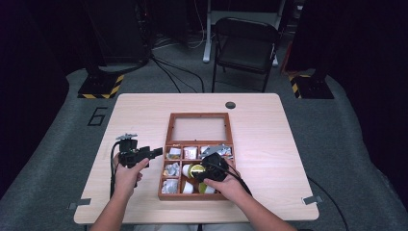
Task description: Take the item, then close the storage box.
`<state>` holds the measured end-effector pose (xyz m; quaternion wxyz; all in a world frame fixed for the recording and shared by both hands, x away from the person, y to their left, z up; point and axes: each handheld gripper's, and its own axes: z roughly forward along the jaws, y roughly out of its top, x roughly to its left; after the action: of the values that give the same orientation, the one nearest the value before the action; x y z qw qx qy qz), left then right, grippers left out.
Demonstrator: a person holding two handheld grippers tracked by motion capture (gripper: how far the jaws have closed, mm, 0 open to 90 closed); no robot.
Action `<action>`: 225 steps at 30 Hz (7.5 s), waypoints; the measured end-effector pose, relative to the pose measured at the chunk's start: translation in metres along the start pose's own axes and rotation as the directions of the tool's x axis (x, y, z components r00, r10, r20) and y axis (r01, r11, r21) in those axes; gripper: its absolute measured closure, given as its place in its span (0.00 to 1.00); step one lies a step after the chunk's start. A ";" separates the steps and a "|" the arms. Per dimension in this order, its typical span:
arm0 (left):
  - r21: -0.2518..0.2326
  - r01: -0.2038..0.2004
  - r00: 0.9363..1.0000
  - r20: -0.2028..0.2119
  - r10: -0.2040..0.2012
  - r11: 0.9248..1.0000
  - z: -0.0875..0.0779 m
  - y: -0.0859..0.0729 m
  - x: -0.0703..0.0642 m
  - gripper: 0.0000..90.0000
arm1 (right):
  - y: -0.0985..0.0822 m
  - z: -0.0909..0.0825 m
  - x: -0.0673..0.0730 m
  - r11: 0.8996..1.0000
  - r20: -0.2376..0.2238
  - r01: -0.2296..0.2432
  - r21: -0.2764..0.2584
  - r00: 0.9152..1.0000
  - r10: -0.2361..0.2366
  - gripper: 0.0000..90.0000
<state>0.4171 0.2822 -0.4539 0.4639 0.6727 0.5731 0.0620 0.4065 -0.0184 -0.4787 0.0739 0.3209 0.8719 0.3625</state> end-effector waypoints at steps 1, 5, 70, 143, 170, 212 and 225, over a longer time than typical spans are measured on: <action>0.001 0.000 1.000 -0.001 0.000 1.000 0.000 0.000 0.000 0.32 | 0.000 -0.001 -0.001 1.000 -0.008 -0.016 -0.005 1.000 0.016 0.38; 0.002 0.003 1.000 0.000 -0.003 1.000 0.001 0.000 -0.001 0.32 | 0.000 0.002 -0.001 1.000 -0.011 -0.013 0.021 1.000 0.013 0.35; -0.016 0.008 1.000 -0.005 -0.008 1.000 0.004 0.008 0.006 0.32 | -0.083 -0.119 -0.180 0.913 0.467 -0.379 -0.150 0.787 0.404 0.41; 0.103 -0.113 0.994 0.007 0.113 0.988 0.040 0.049 0.005 0.35 | 0.000 -0.097 -0.135 0.964 0.203 -0.231 -0.130 0.946 0.254 0.41; 0.109 -0.053 0.999 -0.006 0.054 0.993 0.076 0.050 0.015 0.38 | 0.015 -0.049 -0.145 0.952 0.152 -0.285 -0.108 0.942 0.299 0.44; 0.158 0.000 1.000 0.022 -0.004 0.987 0.109 0.044 0.024 0.35 | 0.004 -0.008 -0.167 0.888 0.055 -0.449 -0.101 0.889 0.455 0.40; 0.159 0.010 1.000 0.013 -0.012 0.987 0.114 0.043 0.024 0.34 | 0.004 -0.003 -0.169 0.872 0.042 -0.479 -0.099 0.874 0.485 0.36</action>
<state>0.5260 0.2431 -0.4986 0.4130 0.7050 0.5765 0.0087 0.5398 -0.1215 -0.4915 0.0236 0.5362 0.7452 0.3958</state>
